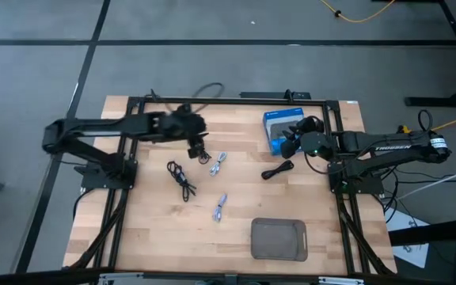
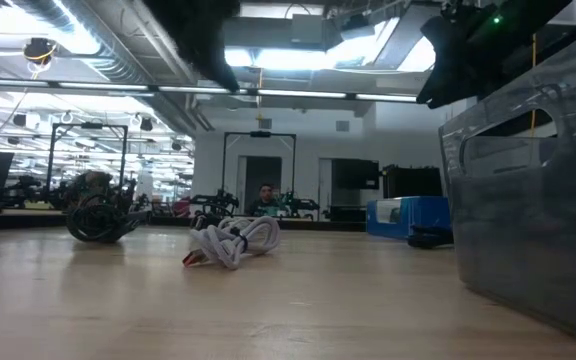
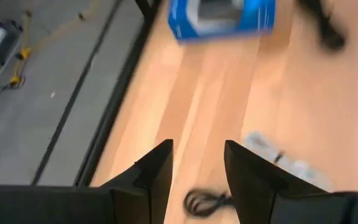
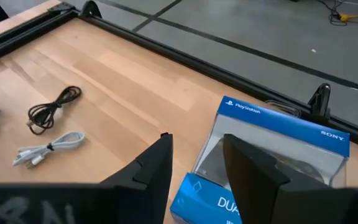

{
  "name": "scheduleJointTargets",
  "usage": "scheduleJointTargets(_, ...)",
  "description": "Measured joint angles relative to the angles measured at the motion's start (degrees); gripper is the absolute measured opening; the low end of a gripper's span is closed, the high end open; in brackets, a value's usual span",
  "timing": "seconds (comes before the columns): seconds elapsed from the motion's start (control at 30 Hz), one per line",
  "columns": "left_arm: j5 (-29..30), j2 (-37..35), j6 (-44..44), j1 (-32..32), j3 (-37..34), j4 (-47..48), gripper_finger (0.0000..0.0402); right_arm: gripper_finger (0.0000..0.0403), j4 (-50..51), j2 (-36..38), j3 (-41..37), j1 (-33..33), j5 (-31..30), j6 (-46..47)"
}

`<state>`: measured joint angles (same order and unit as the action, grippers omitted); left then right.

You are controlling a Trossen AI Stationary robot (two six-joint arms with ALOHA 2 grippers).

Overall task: Pick and place USB-C Cables
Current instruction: Put the middle black charger cable into the black bin

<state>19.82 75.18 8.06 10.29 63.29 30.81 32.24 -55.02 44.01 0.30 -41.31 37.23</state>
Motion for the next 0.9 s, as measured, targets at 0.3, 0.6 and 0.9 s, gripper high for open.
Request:
scheduleJointTargets(0.3,4.2,12.8,8.9,2.2,0.4,-0.5,0.0137,0.0145,0.2,0.0,0.0,0.0,0.0,-1.9)
scheduleJointTargets(0.6,3.1,19.4,7.0,0.9,0.4,-0.4,0.0137,0.0145,0.3,0.0,0.0,0.0,0.0,-3.0)
scheduleJointTargets(0.9,0.4,20.3,7.1,-1.6,0.4,1.5,0.0137,0.0145,0.3,-0.6,0.0,0.0,0.0,-3.1)
